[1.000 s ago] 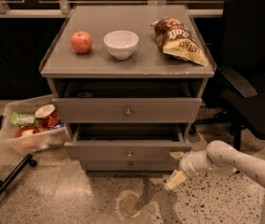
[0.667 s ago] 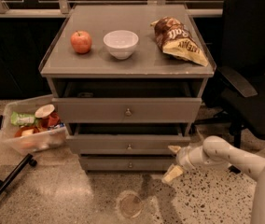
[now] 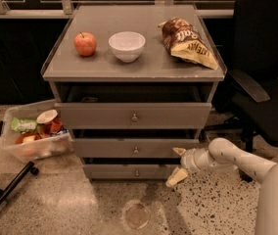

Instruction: Close middle drawer

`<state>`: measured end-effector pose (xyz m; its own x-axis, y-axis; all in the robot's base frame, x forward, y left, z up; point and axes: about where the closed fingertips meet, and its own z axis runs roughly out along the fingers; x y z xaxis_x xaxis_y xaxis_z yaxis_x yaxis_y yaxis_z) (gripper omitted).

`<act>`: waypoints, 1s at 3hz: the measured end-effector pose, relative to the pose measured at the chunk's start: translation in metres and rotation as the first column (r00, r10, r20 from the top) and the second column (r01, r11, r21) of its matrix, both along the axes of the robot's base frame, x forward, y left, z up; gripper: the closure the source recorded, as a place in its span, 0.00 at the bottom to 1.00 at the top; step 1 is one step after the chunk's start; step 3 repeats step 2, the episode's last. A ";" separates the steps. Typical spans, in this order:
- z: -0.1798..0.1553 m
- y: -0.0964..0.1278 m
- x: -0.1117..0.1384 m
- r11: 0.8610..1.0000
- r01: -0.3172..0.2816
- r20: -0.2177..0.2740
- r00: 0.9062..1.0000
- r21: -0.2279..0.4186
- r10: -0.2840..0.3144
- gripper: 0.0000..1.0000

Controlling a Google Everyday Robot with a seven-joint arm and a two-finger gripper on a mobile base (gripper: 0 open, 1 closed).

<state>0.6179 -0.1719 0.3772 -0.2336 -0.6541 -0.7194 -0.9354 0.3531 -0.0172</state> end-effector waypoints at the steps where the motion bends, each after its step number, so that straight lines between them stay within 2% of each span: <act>1: -0.007 -0.001 -0.012 1.000 0.001 -0.036 0.999 0.021 -0.001 0.00; 2: -0.010 -0.005 -0.026 0.999 0.015 -0.052 0.999 0.035 -0.013 0.00; 3: -0.010 -0.005 -0.026 0.999 0.015 -0.052 0.999 0.035 -0.013 0.00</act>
Offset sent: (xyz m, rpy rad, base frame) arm -0.0424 -0.0161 -0.0118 0.0486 0.0676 -0.0371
